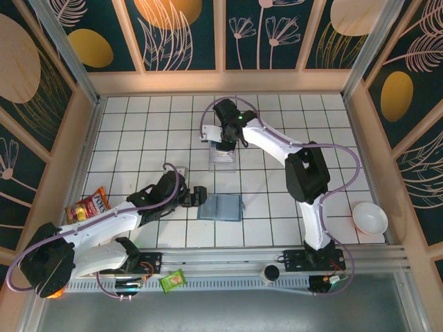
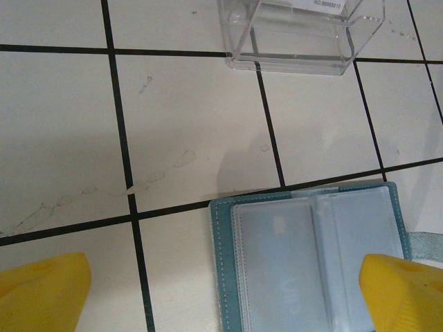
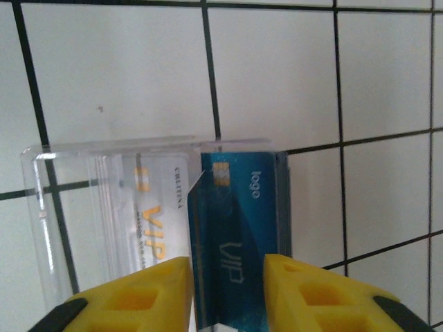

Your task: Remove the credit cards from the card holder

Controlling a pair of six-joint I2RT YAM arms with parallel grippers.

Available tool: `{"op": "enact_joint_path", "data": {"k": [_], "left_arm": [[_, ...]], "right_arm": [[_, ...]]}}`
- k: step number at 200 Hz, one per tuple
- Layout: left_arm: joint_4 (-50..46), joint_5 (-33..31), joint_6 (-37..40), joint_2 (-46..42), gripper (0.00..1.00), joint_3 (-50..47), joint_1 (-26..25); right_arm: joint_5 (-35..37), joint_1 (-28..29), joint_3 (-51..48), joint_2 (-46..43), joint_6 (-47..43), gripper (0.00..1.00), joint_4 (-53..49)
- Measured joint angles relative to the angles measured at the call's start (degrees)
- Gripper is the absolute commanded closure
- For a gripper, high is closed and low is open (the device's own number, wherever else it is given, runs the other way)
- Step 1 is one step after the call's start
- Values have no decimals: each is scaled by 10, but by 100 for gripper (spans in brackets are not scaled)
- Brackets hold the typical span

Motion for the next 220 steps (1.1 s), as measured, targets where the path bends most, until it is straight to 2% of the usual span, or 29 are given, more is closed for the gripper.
{"op": "enact_joint_path", "data": {"k": [70,111,168,197,220], "left_arm": [[1,3,-5,-33,1,-10,0],[8,-2,-12,-62,1,-28,0],[23,-27,-34,-83,1,-52,0],[37,-37,-44,-109,1,-73,0],[44,-43,-54,-129,1,-95,0]], "right_arm": [[-9,-1,16,-9,100,59,101],[-12,-2,-8,-66,264,60,183],[-53,-4,-190,-218,576,58,291],[-65,11,-320,-263,674,58,301],[-51,61,-405,-275,715,58,286]]}}
